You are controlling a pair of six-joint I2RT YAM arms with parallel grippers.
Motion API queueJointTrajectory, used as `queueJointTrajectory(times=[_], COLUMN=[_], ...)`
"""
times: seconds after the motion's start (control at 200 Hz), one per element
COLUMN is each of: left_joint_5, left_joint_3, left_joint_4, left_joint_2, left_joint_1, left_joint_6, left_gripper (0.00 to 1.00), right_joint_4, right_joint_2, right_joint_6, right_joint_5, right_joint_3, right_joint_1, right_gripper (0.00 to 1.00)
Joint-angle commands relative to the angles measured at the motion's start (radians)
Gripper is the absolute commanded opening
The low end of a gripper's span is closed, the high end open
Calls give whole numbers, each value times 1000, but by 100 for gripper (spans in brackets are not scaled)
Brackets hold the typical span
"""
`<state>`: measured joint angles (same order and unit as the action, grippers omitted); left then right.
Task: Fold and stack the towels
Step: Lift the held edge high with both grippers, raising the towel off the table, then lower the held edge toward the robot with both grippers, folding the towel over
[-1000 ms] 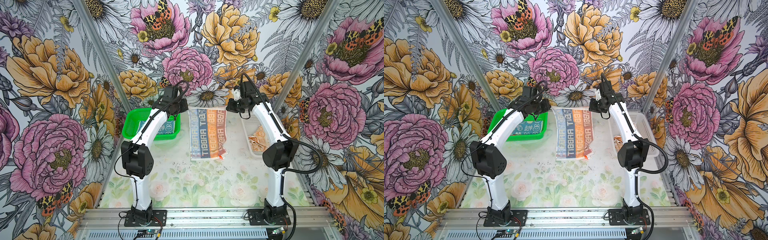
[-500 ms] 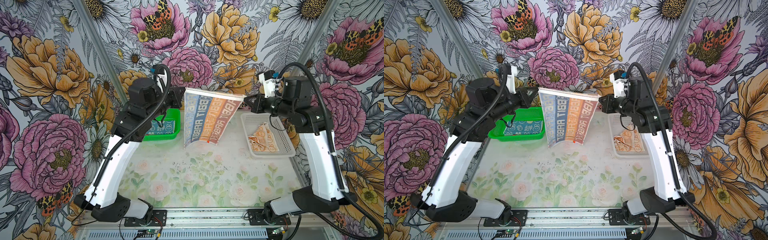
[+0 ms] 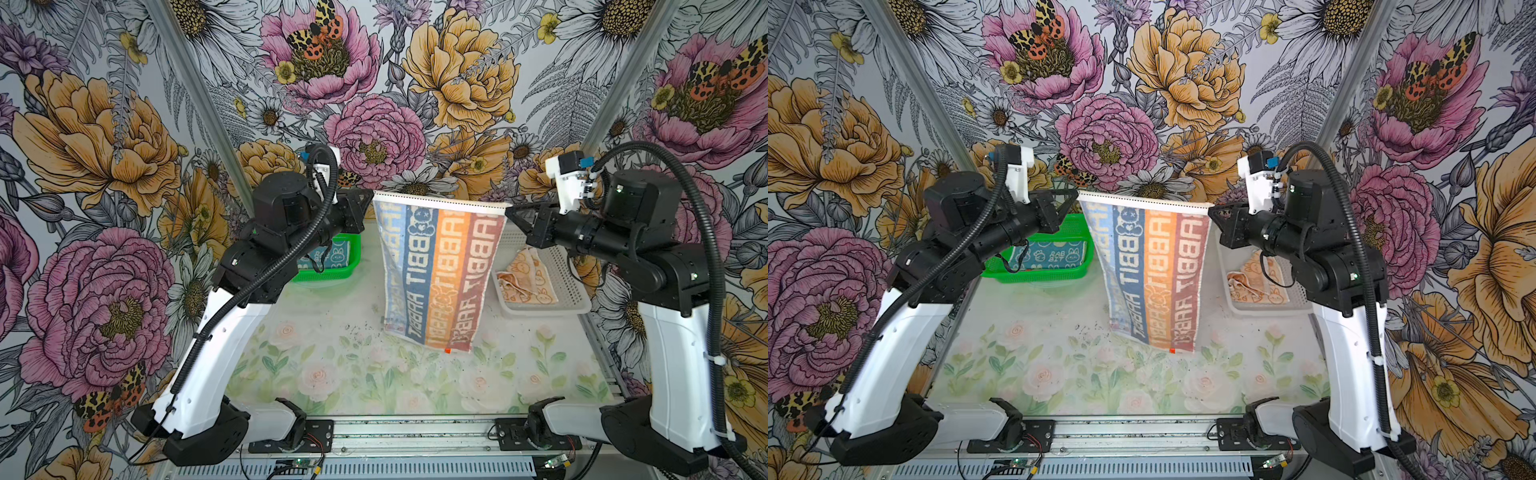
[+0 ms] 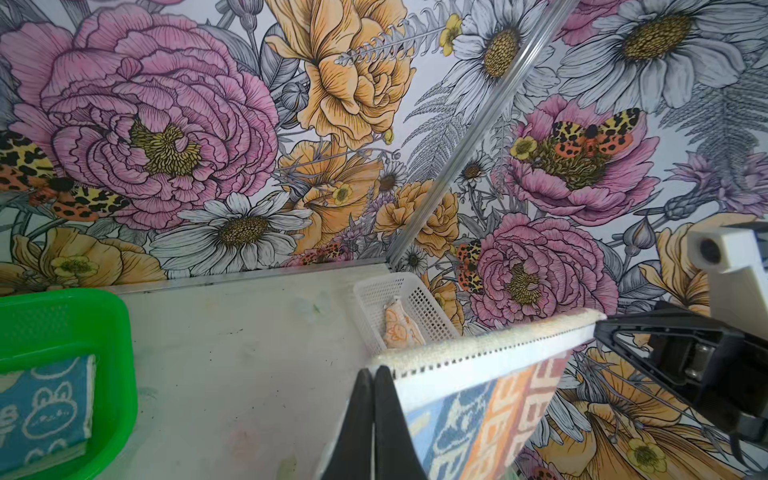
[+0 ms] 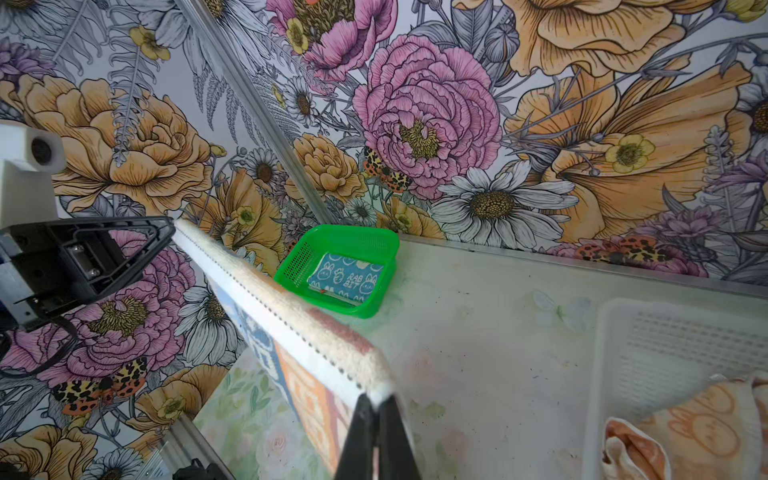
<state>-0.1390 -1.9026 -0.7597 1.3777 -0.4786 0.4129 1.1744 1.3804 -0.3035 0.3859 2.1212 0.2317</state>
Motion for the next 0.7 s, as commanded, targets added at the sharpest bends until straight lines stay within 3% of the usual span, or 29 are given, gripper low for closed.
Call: queueJointTrajectory(times=[0.0,0.1,0.3,0.445,0.55,0.696], left_joint_5=[-9,-50,-93,-100,-123,-107], left_joint_3=[-33,-81,-213,-300,-311,-188], left_joint_4=[-13,-13,-11,-12,-16,-15], left_joint_2=[126,262,563,717,759,717], left_joint_1=[105,154,212,236,244,229], left_joint_6=[10,1,-19,-45,-45,-60], left_gripper=[0,0,0,0,0,0], right_joint_4=[49,40,39,39,38,-29], right_joint_2=[145,309,675,841,855,757], right_joint_6=[20,29,27,2,-5,14], right_joint_5=[-143,-149,-37,12,34,-11], right_joint_3=[4,79,355,487,427,132], right_joint_1=[-55,-89,-132,-147,-144,-117], right_gripper=[0,0,0,0,0,0])
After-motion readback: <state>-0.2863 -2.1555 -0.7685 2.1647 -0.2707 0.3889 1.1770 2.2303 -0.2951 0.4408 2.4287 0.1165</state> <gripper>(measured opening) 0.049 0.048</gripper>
